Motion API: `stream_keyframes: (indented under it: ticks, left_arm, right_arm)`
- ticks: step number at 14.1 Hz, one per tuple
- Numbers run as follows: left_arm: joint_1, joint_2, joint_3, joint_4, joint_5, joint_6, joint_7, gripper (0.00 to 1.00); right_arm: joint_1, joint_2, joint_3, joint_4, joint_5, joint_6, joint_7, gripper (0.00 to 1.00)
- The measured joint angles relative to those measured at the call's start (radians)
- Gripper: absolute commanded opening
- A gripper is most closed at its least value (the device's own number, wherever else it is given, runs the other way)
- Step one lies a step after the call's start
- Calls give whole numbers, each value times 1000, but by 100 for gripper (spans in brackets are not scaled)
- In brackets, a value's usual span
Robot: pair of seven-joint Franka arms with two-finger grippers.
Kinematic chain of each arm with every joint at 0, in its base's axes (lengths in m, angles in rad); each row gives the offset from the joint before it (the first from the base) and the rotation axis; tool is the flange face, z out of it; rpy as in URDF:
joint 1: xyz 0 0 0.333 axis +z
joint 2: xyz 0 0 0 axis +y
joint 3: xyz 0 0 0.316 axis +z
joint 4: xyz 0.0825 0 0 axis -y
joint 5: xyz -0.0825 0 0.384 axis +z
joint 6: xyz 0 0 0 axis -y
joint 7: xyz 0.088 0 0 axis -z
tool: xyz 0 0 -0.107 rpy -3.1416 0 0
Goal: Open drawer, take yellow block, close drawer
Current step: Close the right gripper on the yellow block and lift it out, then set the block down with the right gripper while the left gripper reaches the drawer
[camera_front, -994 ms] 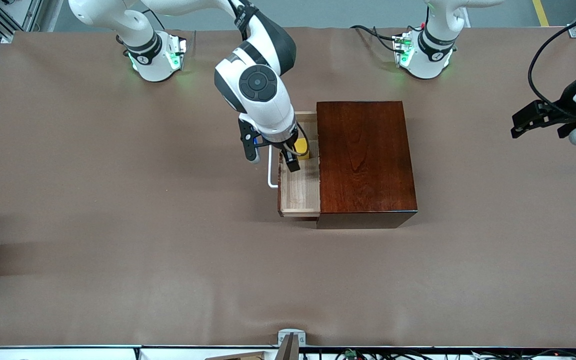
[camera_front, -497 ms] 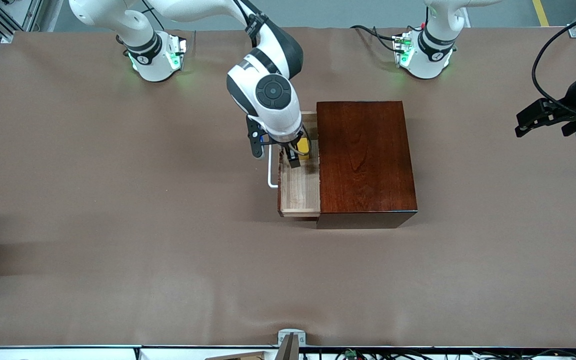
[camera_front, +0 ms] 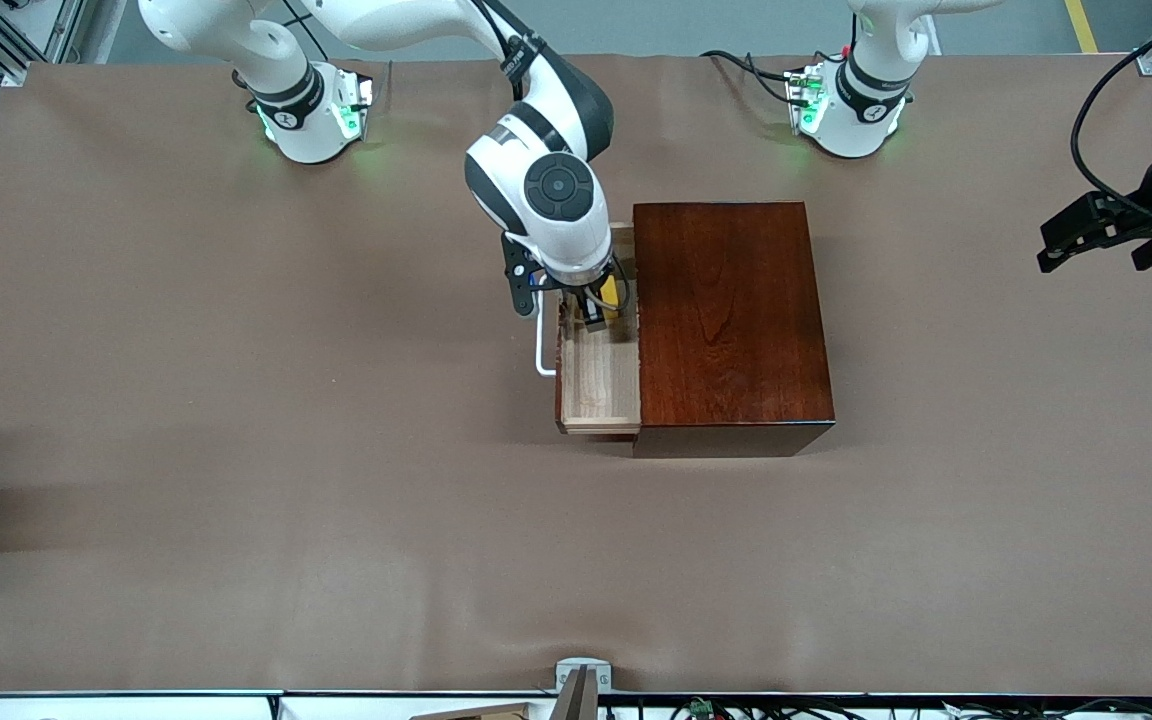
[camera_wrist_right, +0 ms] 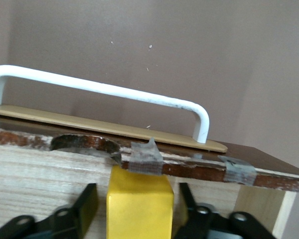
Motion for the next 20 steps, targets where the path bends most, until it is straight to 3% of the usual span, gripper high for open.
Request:
stream_keyframes:
  ticks: [5,9,12,16,20]
  left_arm:
    - [0,-1,0,9,0,0,0,100]
    - [0,-1,0,10,0,-2,0,100]
    - [0,-1,-1,10,0,-6,0,100]
    - [1,-1,-1,10,0,-9,0,100]
    - [-4,-1,-11,10,0,-11,0,100]
  right_arm:
    - [-3,-2,-11,75,-10,-3,5,0]
    - [-61,-9,-20,194,-5,-192,-28,0]
    - [-87,-39,-38,218,-11,-289,-174,0]
    - [-177,-133,-57,224,-59,-533,-476,0]
    - [-340,-170,-61,196,-61,-571,-793,0]
